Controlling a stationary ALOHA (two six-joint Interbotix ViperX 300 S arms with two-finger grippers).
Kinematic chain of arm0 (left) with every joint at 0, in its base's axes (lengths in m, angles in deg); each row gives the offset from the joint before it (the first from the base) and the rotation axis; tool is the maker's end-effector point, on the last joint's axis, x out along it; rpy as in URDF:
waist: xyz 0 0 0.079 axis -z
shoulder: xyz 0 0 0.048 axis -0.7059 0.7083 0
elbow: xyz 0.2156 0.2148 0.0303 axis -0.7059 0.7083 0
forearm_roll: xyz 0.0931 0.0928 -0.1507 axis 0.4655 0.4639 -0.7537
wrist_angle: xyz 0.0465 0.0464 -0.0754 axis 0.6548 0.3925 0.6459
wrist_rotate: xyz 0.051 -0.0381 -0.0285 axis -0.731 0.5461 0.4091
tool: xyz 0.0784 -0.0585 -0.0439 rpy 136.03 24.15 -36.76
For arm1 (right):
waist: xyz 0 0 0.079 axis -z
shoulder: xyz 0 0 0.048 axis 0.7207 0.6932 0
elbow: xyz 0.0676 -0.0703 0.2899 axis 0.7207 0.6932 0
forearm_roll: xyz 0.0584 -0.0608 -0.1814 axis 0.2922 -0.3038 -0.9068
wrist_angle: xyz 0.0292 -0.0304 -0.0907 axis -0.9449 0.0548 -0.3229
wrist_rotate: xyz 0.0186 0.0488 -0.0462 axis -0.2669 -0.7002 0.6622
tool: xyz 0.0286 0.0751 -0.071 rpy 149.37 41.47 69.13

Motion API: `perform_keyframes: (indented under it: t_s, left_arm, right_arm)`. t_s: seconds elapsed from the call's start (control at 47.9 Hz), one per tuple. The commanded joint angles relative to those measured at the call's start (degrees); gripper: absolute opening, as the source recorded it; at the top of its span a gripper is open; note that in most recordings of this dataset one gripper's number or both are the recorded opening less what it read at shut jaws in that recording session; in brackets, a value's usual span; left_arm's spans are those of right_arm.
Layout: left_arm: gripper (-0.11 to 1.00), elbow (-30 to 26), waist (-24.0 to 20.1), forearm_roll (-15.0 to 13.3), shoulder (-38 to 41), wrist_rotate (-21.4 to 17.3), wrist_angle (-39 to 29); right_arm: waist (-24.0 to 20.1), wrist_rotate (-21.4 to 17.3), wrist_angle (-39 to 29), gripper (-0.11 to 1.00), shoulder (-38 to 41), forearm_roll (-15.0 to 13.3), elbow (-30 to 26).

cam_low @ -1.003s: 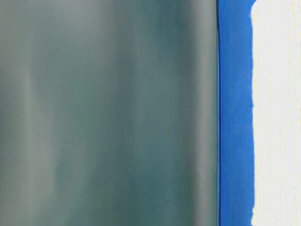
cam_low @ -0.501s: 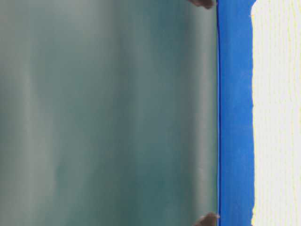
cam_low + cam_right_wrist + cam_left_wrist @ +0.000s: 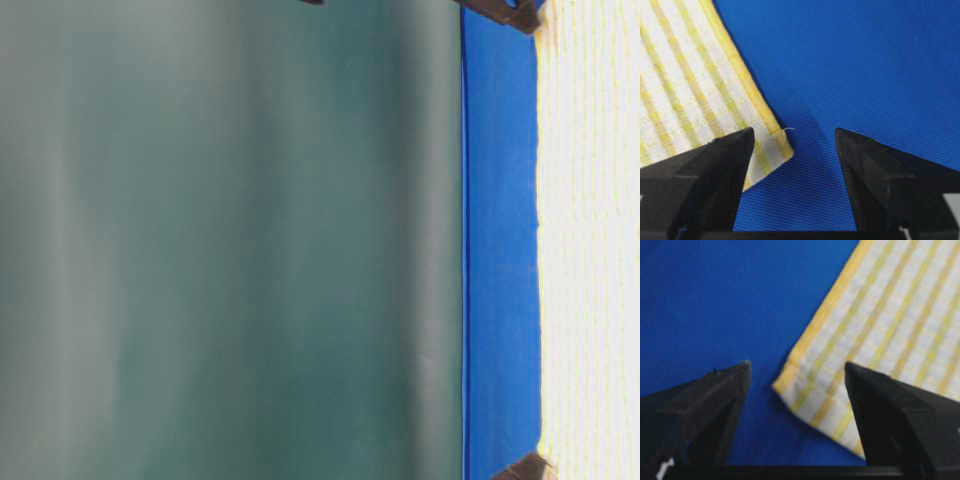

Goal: Fold the yellow towel.
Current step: 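Move both grippers to the towel's top corners and pinch them, then lift the top corners and fold them down toward the bottom edge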

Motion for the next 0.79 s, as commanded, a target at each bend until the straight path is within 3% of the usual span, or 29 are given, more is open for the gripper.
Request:
perform_keyframes:
  t_s: [0.0, 0.063, 0.167, 0.313, 0.376, 0.773]
  left_arm:
    - [0.68, -0.7, -0.97, -0.18, 0.79, -0.09, 0.62]
    - [0.65, -0.79, -1.05, -0.09, 1.49, -0.09, 0.62]
    - [0.5, -0.79, -0.97, -0.09, 2.72, -0.18, 0.18]
    - [0.14, -0.79, -0.88, -0.09, 3.6, -0.18, -0.18]
    - [0.04, -0.79, -0.88, -0.09, 3.52, -0.18, -0.18]
    - [0.04, -0.88, -0.88, -0.18, -0.09, -0.18, -0.44]
  right_arm:
    - [0.18, 0.09, 1.05, 0.66, 0.44, 0.18, -1.32]
    - [0.18, 0.09, 1.14, 0.64, 1.23, 0.18, -1.76]
    - [0.18, 0.09, 0.97, 0.53, 1.85, 0.18, -1.93]
    - [0.0, 0.09, 1.05, 0.2, 1.85, 0.18, -1.67]
    - [-0.18, 0.09, 0.97, 0.09, 1.85, 0.09, -1.67]
    - [-0.44, 0.09, 0.79, 0.07, -0.7, 0.0, -1.76]
